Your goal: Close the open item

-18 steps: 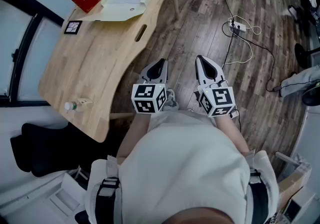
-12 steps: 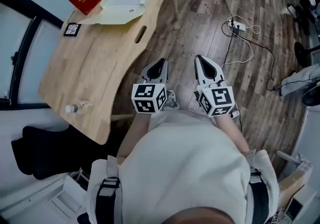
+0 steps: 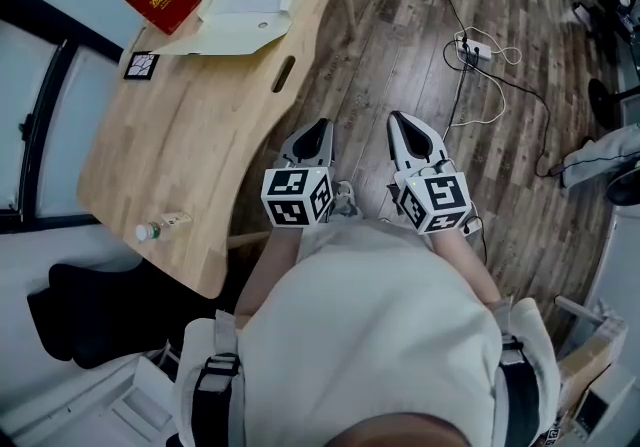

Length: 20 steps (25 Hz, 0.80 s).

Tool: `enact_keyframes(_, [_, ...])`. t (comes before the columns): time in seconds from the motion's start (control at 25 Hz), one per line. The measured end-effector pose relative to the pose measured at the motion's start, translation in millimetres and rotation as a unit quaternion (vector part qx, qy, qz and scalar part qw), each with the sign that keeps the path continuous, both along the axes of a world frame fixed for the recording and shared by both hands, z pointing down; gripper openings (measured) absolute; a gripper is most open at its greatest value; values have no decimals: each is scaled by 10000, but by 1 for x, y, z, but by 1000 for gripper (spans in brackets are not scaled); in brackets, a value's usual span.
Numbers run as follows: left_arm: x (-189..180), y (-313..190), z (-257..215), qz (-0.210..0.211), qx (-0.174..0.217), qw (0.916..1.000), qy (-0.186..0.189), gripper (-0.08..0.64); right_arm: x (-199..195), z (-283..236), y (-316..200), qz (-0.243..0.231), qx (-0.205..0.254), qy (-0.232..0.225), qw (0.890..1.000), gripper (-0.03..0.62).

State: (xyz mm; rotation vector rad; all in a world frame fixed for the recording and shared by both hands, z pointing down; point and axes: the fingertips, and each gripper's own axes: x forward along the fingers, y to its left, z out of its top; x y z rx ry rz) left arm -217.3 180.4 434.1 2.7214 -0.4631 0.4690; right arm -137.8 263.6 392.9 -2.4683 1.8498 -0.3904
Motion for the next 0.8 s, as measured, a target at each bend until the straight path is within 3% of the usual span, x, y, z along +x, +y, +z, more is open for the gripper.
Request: enact_keyframes(0.8, [57, -77, 10, 416, -177, 9990, 51, 38, 45, 12, -78, 353, -198, -76, 9992, 18])
